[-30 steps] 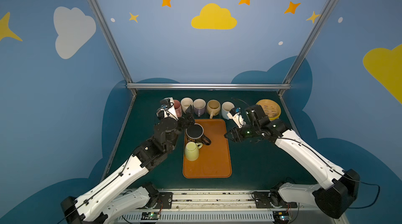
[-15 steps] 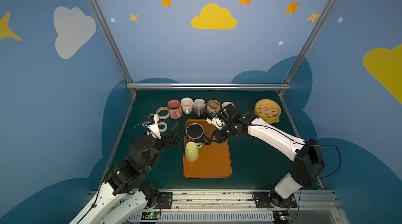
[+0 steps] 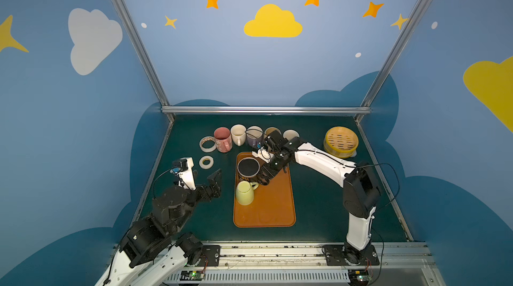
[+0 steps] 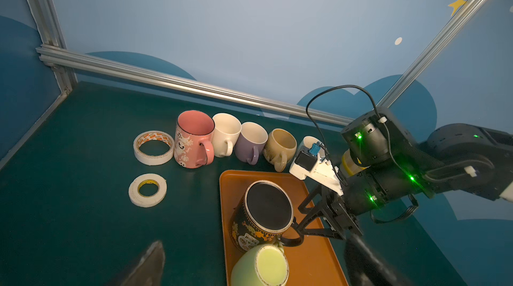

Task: Turn the mug right side up
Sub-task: Pick up the mug from the tray.

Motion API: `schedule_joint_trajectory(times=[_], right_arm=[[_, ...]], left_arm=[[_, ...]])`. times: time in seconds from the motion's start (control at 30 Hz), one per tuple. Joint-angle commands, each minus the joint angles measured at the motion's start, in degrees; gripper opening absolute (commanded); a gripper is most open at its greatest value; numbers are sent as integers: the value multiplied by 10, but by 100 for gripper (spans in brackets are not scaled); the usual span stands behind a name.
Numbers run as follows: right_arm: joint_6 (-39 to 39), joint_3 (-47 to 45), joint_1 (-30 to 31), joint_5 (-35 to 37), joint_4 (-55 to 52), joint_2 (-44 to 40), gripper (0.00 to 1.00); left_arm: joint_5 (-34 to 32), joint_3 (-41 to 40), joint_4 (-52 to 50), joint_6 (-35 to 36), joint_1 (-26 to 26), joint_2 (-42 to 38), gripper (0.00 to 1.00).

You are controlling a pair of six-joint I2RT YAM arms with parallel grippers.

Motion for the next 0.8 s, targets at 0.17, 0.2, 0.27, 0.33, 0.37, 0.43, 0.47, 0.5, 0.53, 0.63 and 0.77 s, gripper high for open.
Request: schedule_joint_trajectory(times=[0.17,0.2,0.27,0.33,0.37,0.43,0.47,0.5,0.53,0.63,0.77], right_arm=[[-14,23,19,19,-25,41,46],[-14,23,20,21,-25,44,45],[-13,24,21,21,-22,48,42],[-11,25,23,21,-18,52,37],[-11,25,23,21,-16,54,34],[-9,25,25,22,-11,57,29],[-9,25,27,26,-9,58,26],[-8,25,27,29,-6,58,24],[-7,24,28,32,-3,58,21],[-6,19,29,36,5,53,12],[-4,10,30,37,14,42,0]], left_arm=[[0,-5,-21,-3,3,-10,100],[0,-6,-21,-3,3,-11,100],[-2,-9,-20,-3,2,-12,100],[-2,-11,-20,-5,3,-12,100],[-2,-11,-20,-6,3,-12,100],[-1,-13,-21,-8,2,-12,100],[-1,-13,-23,-10,3,-13,100],[-1,-14,-24,-11,3,-14,100],[-2,-14,-25,-11,3,-15,100],[-4,-14,-28,-14,2,-20,100],[-4,-17,-30,-18,2,-26,100]])
